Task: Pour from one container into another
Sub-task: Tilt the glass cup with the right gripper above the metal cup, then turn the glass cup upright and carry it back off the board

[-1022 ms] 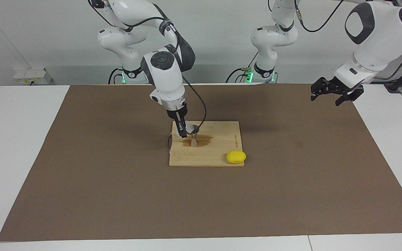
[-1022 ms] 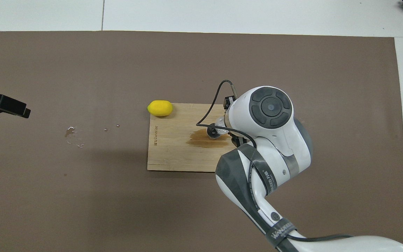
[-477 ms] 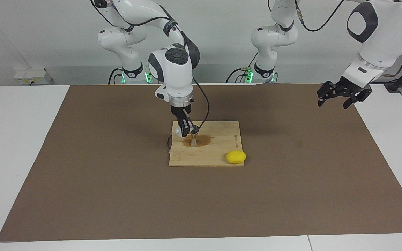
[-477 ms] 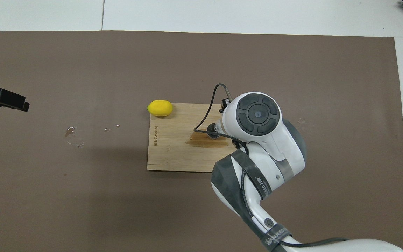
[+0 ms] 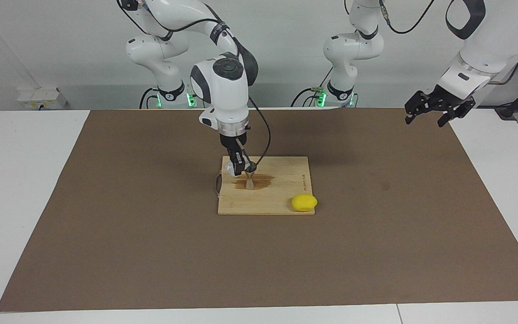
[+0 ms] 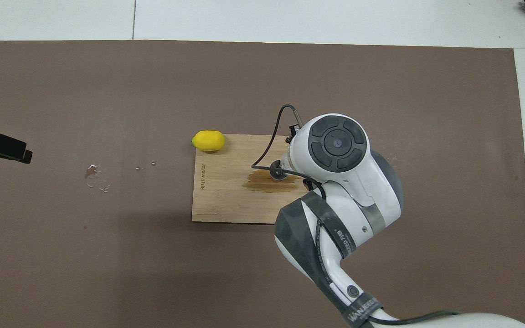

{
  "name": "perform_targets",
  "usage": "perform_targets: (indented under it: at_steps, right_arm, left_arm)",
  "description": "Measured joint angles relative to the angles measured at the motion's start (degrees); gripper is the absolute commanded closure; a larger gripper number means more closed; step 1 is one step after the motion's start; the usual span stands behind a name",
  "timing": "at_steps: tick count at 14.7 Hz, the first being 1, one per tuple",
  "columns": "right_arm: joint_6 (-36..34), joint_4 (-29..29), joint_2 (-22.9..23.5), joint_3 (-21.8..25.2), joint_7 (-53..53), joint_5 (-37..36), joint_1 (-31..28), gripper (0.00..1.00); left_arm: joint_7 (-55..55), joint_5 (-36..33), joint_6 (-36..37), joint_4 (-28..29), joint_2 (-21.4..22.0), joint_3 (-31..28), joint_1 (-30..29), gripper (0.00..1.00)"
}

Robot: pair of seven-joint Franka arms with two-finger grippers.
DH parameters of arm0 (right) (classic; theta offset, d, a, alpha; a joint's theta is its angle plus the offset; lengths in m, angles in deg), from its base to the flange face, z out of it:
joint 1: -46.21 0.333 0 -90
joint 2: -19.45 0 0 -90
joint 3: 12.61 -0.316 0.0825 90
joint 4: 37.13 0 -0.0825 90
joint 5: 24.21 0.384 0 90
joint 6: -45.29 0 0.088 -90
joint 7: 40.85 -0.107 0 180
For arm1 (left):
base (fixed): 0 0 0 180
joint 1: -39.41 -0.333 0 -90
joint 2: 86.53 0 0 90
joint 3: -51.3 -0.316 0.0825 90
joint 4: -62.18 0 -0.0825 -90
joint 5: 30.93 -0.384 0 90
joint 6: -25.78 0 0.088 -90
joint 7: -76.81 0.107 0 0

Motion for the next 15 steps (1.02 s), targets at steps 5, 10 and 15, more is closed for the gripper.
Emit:
perform_targets:
  at_steps: [5, 10, 15]
  right_arm:
    - [-0.4, -0.29, -0.01, 0.07, 0.0, 3.03, -0.26, 1.0]
    - [-0.41, -0.32, -0.01, 0.24, 1.89, 10.45, -2.06, 1.0]
    - [-0.51, -0.27, 0.01, 0.29, 6.52, 18.06, -5.24, 1.0]
  left_arm:
    - [-1.93, -0.07, 0.22, 1.86, 0.92, 0.07, 1.72, 0.0]
    - [-2.22, -0.12, -0.43, 2.23, 1.09, -0.04, 1.76, 0.0]
    - [-2.26, -0.12, -2.83, 2.81, 1.1, -0.04, 1.76, 0.0]
